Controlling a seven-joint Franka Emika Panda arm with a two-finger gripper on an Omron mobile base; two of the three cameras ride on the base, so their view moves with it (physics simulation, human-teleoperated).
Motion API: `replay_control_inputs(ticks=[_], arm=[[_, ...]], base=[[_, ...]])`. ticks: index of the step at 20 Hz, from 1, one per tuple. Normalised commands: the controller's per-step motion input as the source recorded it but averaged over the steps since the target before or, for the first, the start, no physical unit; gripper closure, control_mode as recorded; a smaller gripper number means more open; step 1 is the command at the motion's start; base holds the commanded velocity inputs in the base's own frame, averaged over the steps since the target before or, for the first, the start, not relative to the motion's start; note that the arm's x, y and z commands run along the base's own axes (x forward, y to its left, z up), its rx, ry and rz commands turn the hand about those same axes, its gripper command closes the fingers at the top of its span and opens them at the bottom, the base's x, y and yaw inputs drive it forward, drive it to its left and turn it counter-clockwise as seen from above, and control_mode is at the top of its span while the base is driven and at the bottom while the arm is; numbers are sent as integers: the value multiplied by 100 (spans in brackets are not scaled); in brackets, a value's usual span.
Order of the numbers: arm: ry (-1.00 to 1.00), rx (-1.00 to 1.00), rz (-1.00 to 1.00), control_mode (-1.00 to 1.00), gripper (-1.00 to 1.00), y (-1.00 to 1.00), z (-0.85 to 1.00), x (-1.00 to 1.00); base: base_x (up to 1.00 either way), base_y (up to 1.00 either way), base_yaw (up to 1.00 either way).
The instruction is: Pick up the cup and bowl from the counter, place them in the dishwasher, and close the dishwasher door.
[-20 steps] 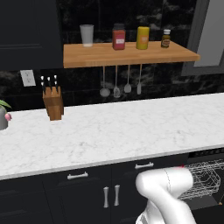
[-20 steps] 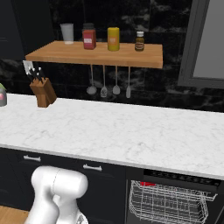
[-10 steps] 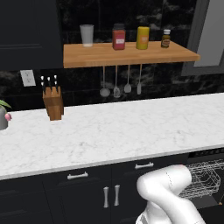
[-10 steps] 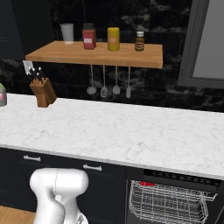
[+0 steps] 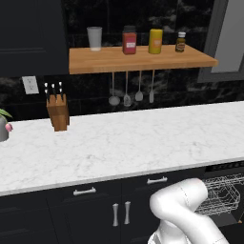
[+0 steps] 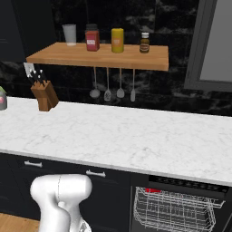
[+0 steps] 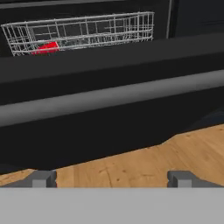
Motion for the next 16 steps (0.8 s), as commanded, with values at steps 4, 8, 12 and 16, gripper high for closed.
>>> replay_control_inputs(ticks=[4, 8, 12, 16], arm=[[0, 4, 0, -100, -100, 0, -100, 24], [0, 0, 0, -100, -100, 12, -100, 51], [0, 0, -2, -100, -100, 41, -100, 85], [-2, 0, -4, -100, -100, 54, -100, 98]], base=[[0, 0, 0], [0, 0, 0], [0, 0, 0], [0, 0, 0]])
